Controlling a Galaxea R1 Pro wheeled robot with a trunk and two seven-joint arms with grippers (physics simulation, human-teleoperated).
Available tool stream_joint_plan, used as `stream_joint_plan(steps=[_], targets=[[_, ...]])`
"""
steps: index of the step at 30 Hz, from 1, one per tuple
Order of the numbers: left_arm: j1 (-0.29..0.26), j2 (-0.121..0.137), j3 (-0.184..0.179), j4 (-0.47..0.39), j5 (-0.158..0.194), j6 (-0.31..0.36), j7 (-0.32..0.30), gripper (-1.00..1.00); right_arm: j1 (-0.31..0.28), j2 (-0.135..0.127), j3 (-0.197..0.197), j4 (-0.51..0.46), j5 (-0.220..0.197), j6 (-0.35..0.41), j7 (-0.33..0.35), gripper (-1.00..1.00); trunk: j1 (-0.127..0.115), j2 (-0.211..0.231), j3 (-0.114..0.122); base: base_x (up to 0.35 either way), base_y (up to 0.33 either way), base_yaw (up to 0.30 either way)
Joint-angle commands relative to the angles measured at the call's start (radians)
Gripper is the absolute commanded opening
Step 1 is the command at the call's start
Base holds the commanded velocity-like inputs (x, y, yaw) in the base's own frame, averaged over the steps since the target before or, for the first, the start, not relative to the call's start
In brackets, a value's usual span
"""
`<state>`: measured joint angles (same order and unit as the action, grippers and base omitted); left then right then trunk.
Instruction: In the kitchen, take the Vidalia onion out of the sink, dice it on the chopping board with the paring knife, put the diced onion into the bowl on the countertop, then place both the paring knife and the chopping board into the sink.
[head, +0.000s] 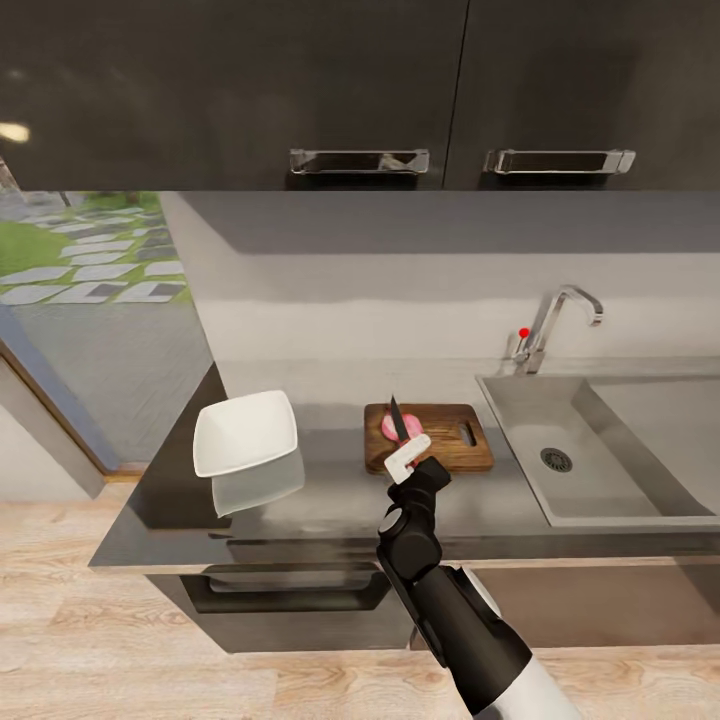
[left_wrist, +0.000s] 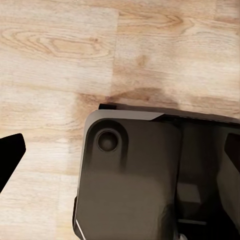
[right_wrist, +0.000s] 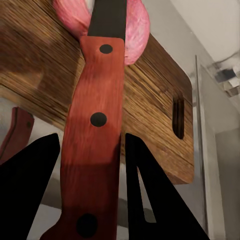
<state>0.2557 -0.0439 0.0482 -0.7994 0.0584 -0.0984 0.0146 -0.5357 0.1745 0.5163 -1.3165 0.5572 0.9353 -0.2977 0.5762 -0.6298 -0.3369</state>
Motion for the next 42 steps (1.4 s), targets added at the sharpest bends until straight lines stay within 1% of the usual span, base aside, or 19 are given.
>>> stream_joint_plan(steps=[1, 14, 15, 16, 17, 18, 19, 20, 21, 22, 23, 24, 25, 26, 28, 42], targets=[[0.001, -0.001, 0.001, -0.001, 0.006, -0.001, 0.001, 1.00, -0.001, 0.000, 0.002, 0.001, -0.005, 0.005, -0.008, -1.00, 0.000, -0.001, -0.001, 0.000, -0.034, 0.000], [0.001, -0.001, 0.001, -0.001, 0.006, -0.001, 0.001, 1.00, -0.001, 0.000, 0.000, 0.003, -0.001, 0.005, -0.009, -1.00, 0.000, -0.001, -0.001, 0.000, 0.000, 0.000], [0.001, -0.001, 0.001, -0.001, 0.006, -0.001, 0.001, 1.00, -0.001, 0.000, -0.001, -0.005, -0.001, 0.004, -0.009, -1.00, 0.000, -0.001, -0.001, 0.000, 0.000, 0.000], [0.001, -0.001, 0.001, -0.001, 0.006, -0.001, 0.001, 1.00, -0.001, 0.000, -0.014, -0.013, -0.001, 0.003, -0.009, -1.00, 0.000, -0.001, -0.001, 0.000, 0.000, 0.000], [0.001, -0.001, 0.001, -0.001, 0.006, -0.001, 0.001, 1.00, -0.001, 0.000, -0.049, -0.026, -0.001, 0.001, -0.008, -1.00, 0.000, -0.001, -0.001, 0.000, 0.000, 0.000], [0.001, -0.001, 0.001, -0.001, 0.006, -0.001, 0.001, 1.00, -0.001, 0.000, -0.119, -0.061, -0.003, -0.007, -0.006, -1.00, 0.000, -0.001, -0.001, 0.000, 0.000, 0.000], [0.001, -0.001, 0.001, -0.001, 0.006, -0.001, 0.001, 1.00, -0.001, 0.000, -0.154, -0.087, -0.007, -0.013, -0.004, -1.00, 0.000, -0.001, -0.001, 0.000, 0.000, 0.000], [0.001, -0.001, 0.001, -0.001, 0.006, -0.001, 0.001, 1.00, -0.001, 0.000, -0.202, -0.127, -0.025, -0.025, -0.002, -1.00, 0.000, -0.001, -0.001, 0.000, 0.000, 0.000], [0.001, -0.001, 0.001, -0.001, 0.006, -0.001, 0.001, 1.00, -0.001, 0.000, -0.240, -0.161, -0.063, -0.035, -0.001, -1.00, 0.000, -0.001, -0.001, 0.000, 0.000, 0.000], [0.001, -0.001, 0.001, -0.001, 0.006, -0.001, 0.001, 1.00, -0.001, 0.000, -0.266, -0.183, -0.116, -0.042, -0.001, -1.00, 0.000, -0.001, -0.001, 0.000, 0.000, 0.000], [0.001, -0.001, 0.001, -0.001, 0.006, -0.001, 0.001, 1.00, -0.001, 0.000, -0.283, -0.195, -0.172, -0.048, -0.001, -1.00, 0.000, -0.001, -0.001, 0.000, 0.000, 0.000], [0.001, -0.001, 0.001, -0.001, 0.006, -0.001, 0.001, 1.00, -0.001, 0.000, -0.291, -0.201, -0.217, -0.050, -0.001, -1.00, 0.000, -0.001, -0.001, 0.000, 0.000, 0.000], [0.001, -0.001, 0.001, -0.001, 0.006, -0.001, 0.001, 1.00, -0.001, 0.000, -0.296, -0.204, -0.243, -0.052, 0.000, -1.00, 0.000, -0.001, -0.001, 0.000, 0.000, 0.000], [0.001, -0.001, 0.001, -0.001, 0.006, -0.001, 0.001, 1.00, -0.001, 0.000, -0.298, -0.205, -0.256, -0.052, 0.000, -1.00, 0.000, -0.001, -0.001, 0.000, 0.000, 0.000], [0.001, -0.001, 0.001, -0.001, 0.006, -0.001, 0.001, 1.00, -0.001, 0.000, -0.300, -0.207, -0.268, -0.053, 0.001, -1.00, 0.000, -0.001, -0.001, 0.000, -0.075, 0.000], [0.001, -0.001, 0.001, -0.002, 0.006, -0.001, 0.001, 1.00, -0.001, 0.000, -0.300, -0.206, -0.272, -0.053, -0.002, -1.00, 0.000, -0.001, -0.001, 0.000, -0.226, 0.000]])
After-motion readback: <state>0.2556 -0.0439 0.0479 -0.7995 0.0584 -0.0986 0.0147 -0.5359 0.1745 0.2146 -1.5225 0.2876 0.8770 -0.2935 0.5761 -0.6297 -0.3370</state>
